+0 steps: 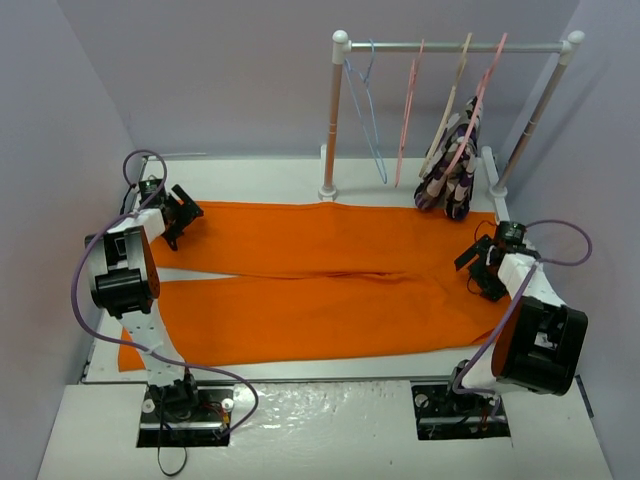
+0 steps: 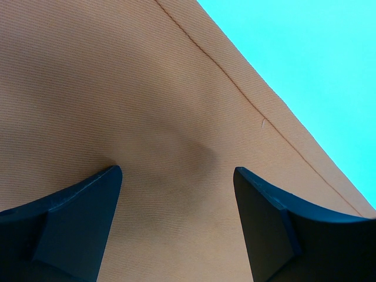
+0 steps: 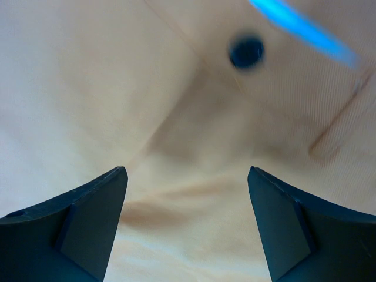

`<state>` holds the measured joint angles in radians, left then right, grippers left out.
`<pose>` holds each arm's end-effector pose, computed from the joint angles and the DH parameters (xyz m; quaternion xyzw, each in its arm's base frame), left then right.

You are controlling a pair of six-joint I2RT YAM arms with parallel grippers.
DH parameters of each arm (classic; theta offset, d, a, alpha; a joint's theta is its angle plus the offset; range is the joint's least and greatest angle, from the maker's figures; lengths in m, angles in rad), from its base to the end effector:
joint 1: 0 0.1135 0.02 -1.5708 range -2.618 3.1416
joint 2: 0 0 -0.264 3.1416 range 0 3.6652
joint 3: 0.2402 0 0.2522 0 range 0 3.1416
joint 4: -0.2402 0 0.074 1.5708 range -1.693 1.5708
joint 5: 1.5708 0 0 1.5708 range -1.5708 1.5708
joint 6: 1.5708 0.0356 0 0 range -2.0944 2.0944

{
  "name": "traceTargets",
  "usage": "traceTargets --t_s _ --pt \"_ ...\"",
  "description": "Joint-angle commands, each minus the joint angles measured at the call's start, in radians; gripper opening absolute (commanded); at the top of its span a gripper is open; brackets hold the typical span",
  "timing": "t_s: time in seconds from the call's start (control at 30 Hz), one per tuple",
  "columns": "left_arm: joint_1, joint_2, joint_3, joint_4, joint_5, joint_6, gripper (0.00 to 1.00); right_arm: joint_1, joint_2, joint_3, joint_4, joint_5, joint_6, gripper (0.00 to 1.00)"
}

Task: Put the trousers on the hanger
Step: Flatten out the trousers at the center of the board.

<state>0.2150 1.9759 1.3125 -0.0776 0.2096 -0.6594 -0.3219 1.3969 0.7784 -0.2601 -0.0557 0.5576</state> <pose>0.4259 0.0854 0.1791 -0.3471 0.8424 -0.1817 0.3699 0.2649 -0.0863 0.1960 0.3918 0.8549 0.0659 0.3337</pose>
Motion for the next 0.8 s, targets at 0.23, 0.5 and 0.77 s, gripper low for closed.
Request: traceTargets --t_s 0.23,0.5,0.77 --pt "-0.009 -0.013 0.018 -0.01 -0.004 0.029 0.74 0.091 0.125 0.256 0.147 0.102 -0.08 0.6" --pt "-0.009 -0.007 -0.012 -0.018 -0.016 0.033 0.74 0.104 0.32 0.271 0.292 0.075 -0.088 0.56" --pt "-0.008 0.03 0.028 -0.047 -0.038 0.041 0.74 0.104 0.474 0.344 0.33 0.078 -0.112 0.56"
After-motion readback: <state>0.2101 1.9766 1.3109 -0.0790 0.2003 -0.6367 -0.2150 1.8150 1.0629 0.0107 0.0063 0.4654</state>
